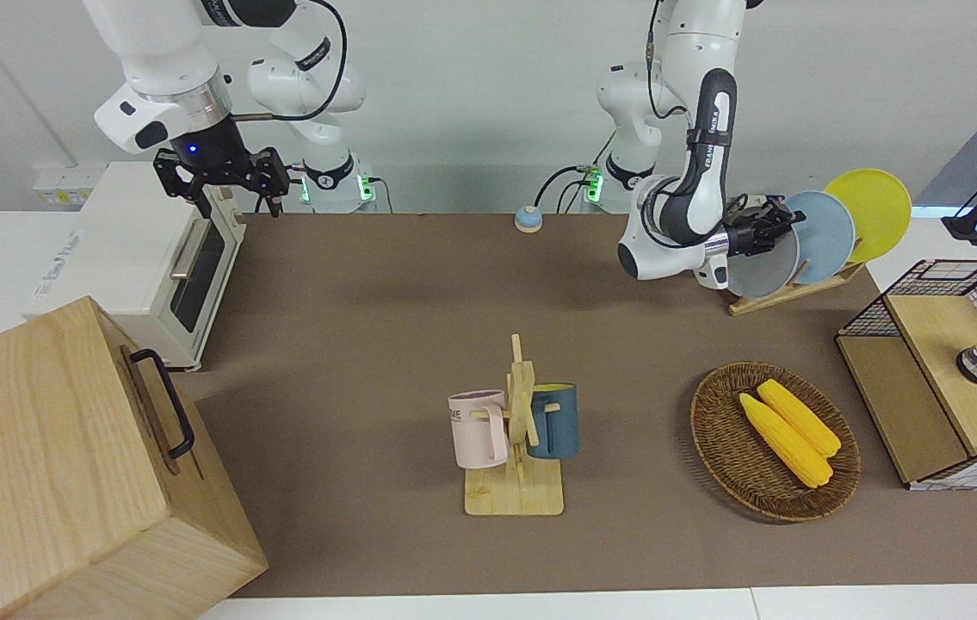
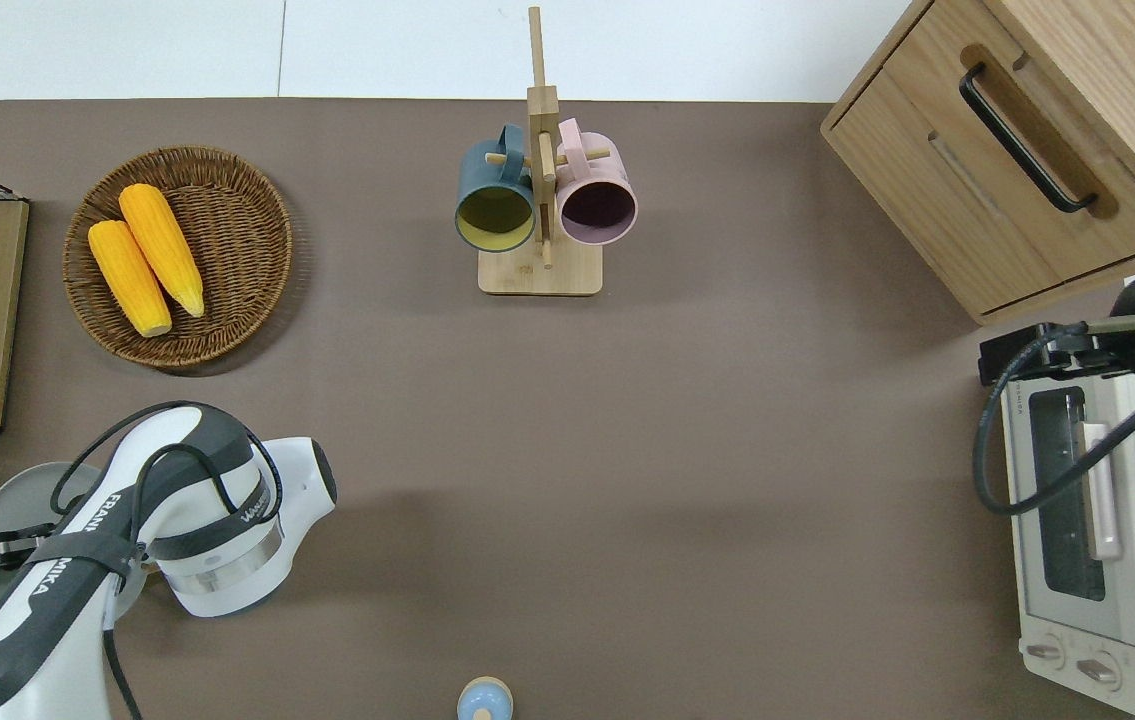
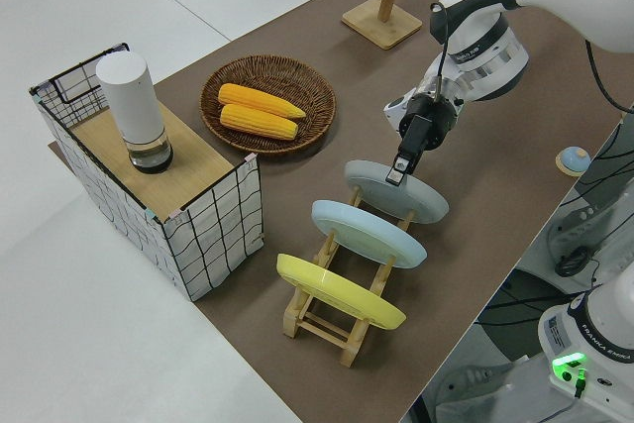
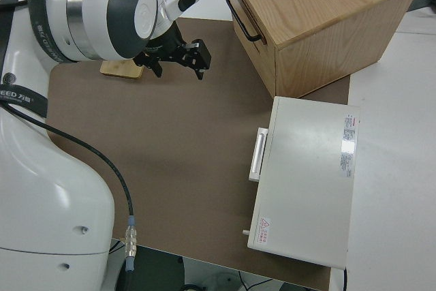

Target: Pick gray plate from table and place it on lower plate rack with left arm

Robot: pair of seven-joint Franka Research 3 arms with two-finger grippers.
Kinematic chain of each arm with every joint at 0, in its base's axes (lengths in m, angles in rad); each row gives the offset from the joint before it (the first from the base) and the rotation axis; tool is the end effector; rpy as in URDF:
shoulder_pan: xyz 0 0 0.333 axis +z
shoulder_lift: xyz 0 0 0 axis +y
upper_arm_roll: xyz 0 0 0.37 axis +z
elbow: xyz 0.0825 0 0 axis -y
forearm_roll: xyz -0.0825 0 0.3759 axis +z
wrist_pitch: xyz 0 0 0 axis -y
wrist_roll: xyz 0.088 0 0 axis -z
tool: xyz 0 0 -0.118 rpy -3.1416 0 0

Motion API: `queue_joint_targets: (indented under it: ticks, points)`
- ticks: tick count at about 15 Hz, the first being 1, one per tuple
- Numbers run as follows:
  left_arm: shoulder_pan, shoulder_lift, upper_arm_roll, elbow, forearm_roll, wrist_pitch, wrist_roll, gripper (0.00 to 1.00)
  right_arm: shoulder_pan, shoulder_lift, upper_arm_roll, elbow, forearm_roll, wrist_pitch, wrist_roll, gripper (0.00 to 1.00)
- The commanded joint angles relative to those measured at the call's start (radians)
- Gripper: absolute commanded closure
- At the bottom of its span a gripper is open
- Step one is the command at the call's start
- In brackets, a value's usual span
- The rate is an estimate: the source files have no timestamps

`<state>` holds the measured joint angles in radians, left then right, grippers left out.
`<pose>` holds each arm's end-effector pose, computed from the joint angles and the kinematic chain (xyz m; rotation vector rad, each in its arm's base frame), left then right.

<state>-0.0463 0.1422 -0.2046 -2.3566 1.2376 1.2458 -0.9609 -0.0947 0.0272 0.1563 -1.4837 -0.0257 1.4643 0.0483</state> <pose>0.4361 0.0267 0.3695 -1.5238 -0.1458 0.1777 0.5444 0.0288 0.6837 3.1169 0.0175 -0.0702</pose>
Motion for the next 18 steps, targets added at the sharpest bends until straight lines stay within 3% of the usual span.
queue_joint_targets:
  ticks: [1,7,11,18]
  points:
    - [0.013,0.028,0.016,0.003,0.032,-0.011,-0.029,0.01,0.007,0.000,-0.006,0.006,0.003,-0.001,0.004,0.017]
    - [0.008,0.020,0.014,0.049,0.031,-0.029,0.010,0.01,0.007,0.000,-0.006,0.006,0.003,-0.002,0.004,0.017]
    - [0.006,0.007,0.007,0.135,0.007,-0.034,0.114,0.01,0.007,0.000,-0.006,0.006,0.003,-0.001,0.004,0.017]
    - [0.006,-0.009,-0.033,0.419,-0.197,-0.032,0.361,0.01,0.007,0.000,-0.006,0.006,0.003,-0.001,0.004,0.017]
